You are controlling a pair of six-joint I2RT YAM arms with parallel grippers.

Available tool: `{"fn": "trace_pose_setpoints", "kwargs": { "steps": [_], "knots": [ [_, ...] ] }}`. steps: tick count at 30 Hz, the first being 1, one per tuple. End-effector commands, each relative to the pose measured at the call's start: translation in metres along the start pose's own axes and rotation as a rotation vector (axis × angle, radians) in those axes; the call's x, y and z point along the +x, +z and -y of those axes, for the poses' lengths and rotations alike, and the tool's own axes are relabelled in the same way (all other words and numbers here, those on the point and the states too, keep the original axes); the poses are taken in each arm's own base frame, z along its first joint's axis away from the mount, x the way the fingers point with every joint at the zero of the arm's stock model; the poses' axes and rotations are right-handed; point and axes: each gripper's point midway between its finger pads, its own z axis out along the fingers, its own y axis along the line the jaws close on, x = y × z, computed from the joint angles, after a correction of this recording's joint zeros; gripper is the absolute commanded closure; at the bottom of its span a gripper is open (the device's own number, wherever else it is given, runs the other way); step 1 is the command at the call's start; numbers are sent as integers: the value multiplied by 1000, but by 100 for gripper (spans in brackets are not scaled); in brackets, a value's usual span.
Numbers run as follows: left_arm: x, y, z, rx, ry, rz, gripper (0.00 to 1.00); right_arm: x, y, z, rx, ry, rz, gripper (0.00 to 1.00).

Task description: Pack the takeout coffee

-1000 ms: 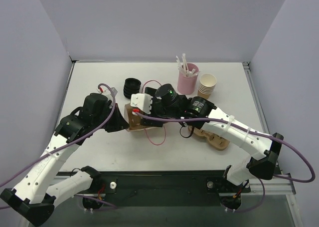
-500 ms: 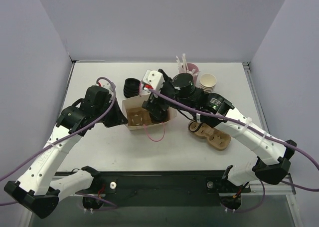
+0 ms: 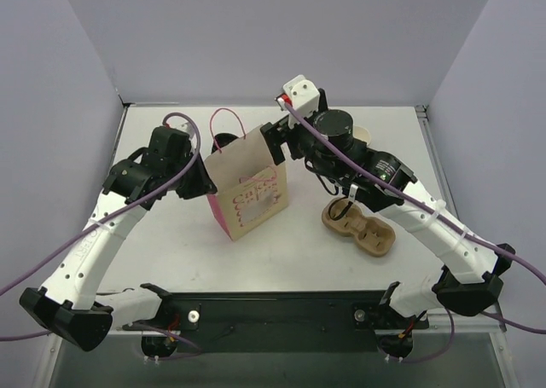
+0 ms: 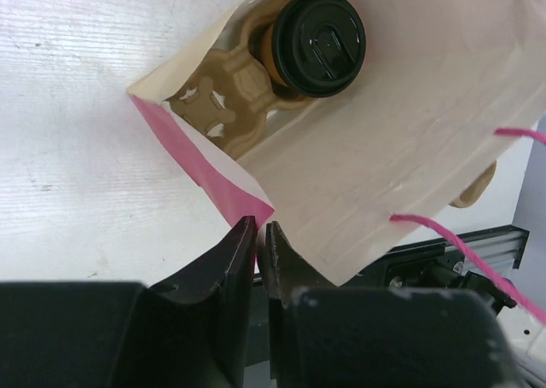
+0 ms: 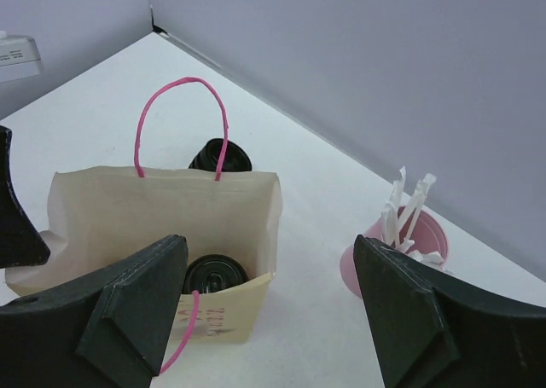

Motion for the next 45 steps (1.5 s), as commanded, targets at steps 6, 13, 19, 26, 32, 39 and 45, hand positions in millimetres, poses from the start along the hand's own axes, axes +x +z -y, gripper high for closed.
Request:
{"fn": "trace_pose_setpoints", "kwargs": {
  "steps": [6,13,19,26,32,39,45],
  "knots": [
    [-35,-24,6,-22,33,92,67,12,3,57,188,168,-49,22],
    [-49,-57,15,21,77,171,35,74,44,122,253,390,-176,35],
    [-54,-79,8,11,136,240,22,125,90,173,302,306,-299,46],
    [-48,-96,-12,-57,149,259,19,166,130,207,354,357,-391,57],
    [-41,-102,-18,-68,135,259,18,178,139,200,312,410,-417,61],
    [-33,-102,-24,-69,98,260,18,182,132,190,278,425,-430,61],
    [-30,-103,-24,-61,87,259,18,192,125,193,315,412,-457,63]
  ]
}}
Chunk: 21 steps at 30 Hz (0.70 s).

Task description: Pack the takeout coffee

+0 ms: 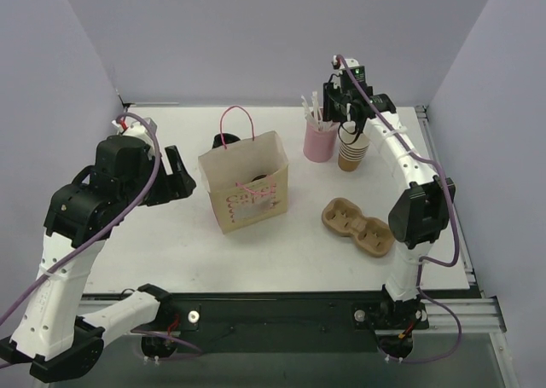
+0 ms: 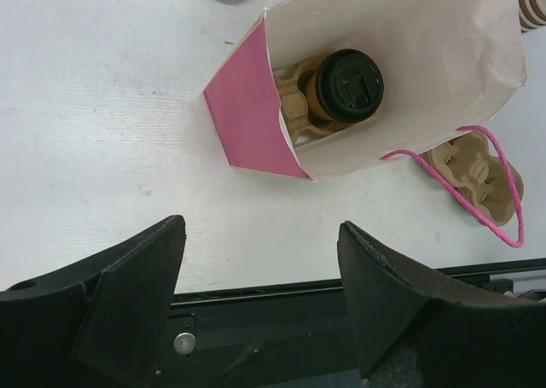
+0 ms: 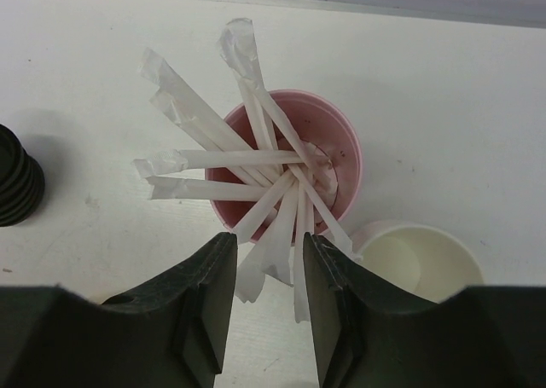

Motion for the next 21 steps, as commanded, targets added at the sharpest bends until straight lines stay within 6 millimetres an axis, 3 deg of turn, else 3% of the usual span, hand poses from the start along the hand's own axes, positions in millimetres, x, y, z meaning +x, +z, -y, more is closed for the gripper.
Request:
{"fn": "trace_pose_setpoints", "kwargs": {
  "steps": [1,7,13,21],
  "knots": [
    [-3,-5,-1,0,-27,24,18,-8,-20,2,9,6,27,63],
    [-5,-8,0,7,-45,36,18,7,-18,6,24,-1,-6,67],
    [-3,-8,0,9,-54,33,18,5,-20,6,23,-11,1,75],
    [-3,-9,1,16,-64,34,18,-4,-16,6,21,-29,19,70]
  ]
}}
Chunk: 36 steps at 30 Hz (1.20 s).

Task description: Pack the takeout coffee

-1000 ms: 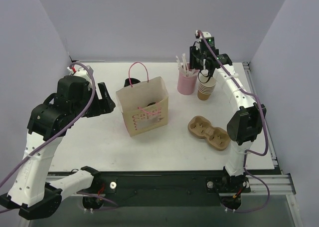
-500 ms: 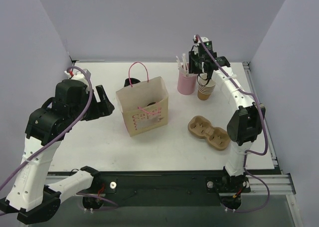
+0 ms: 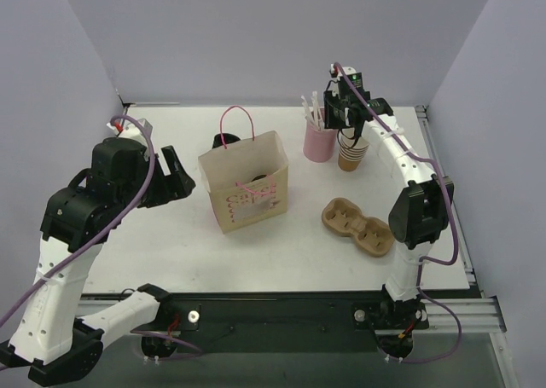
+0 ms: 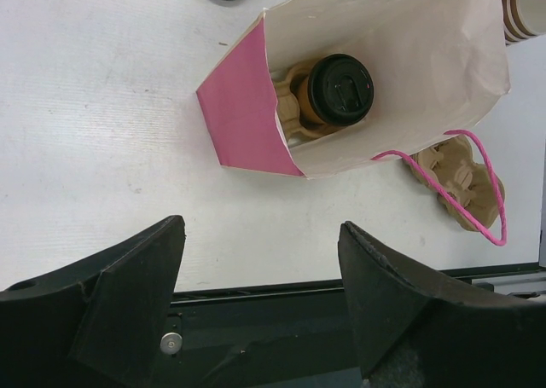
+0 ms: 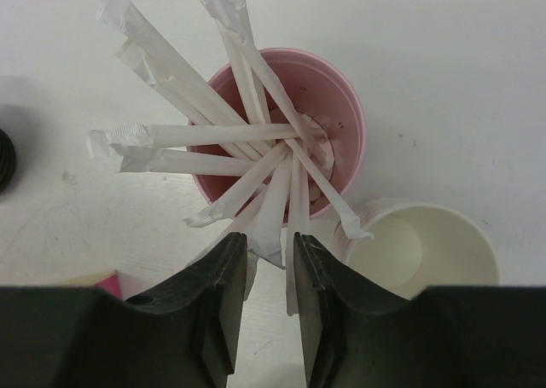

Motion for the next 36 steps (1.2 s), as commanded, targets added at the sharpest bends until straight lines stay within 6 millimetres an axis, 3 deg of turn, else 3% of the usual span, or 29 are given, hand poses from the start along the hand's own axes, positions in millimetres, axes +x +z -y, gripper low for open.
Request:
{"fn": "trace_pose_setpoints", "kwargs": {
  "steps": [1,6,16,19,28,31,36],
  "knots": [
    [-2,-3,0,6,-20,19,17,-33,-24,3,9,-11,93,69],
    [-2,-5,1,10,-26,22,17,-41,-23,3,9,-17,111,69],
    [-2,-4,1,11,-27,23,17,-46,-27,3,8,-47,127,99],
    [-4,-4,1,11,-23,27,17,-55,-37,4,7,-44,152,100],
    [-10,-2,2,15,-12,52,17,-91,-100,17,72,-34,272,100],
    [-11,-2,5,27,-4,58,17,-105,-131,15,73,-35,325,100],
    [-17,0,4,22,11,83,17,-131,-204,-3,51,-64,472,100]
  ]
}}
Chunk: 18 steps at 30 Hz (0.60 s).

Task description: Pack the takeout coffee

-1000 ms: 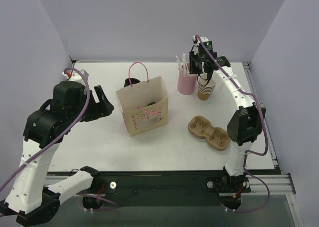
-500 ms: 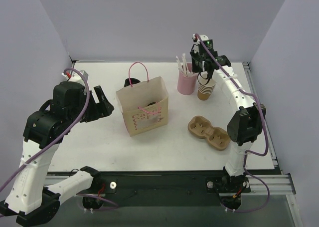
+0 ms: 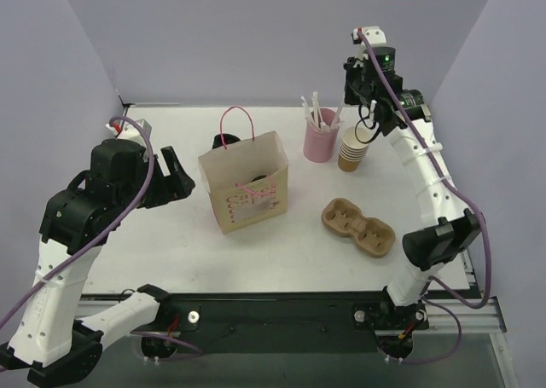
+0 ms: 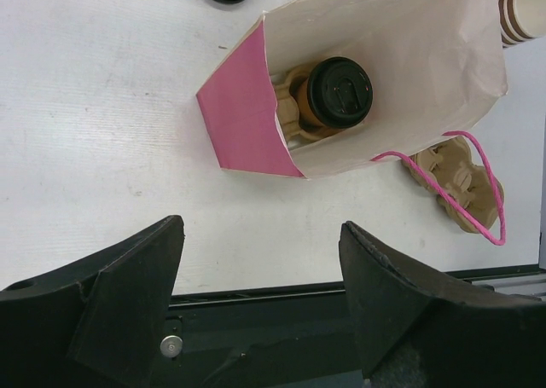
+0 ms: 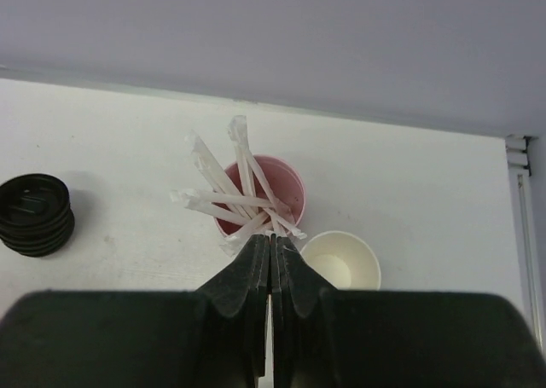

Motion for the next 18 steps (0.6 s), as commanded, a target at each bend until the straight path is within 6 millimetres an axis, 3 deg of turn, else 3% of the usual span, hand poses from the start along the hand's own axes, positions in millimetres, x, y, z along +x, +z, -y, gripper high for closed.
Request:
{"fn": "trace_pose_setpoints", "kwargs": {
  "steps": [1,2,8,12,18],
  "knots": [
    [-18,1,5,19,12,81,17,-65,-82,-7,1,-15,200,100],
    [-18,1,5,20,13,83,17,-75,-99,-7,9,-40,236,100],
    [-27,-4,6,31,24,127,17,-118,-184,-57,-113,-102,415,100],
    [-28,-8,3,27,33,145,17,-118,-229,-101,-243,-126,466,100],
    [-31,-14,0,19,33,167,17,-108,-264,-133,-330,-144,481,100]
  ]
}}
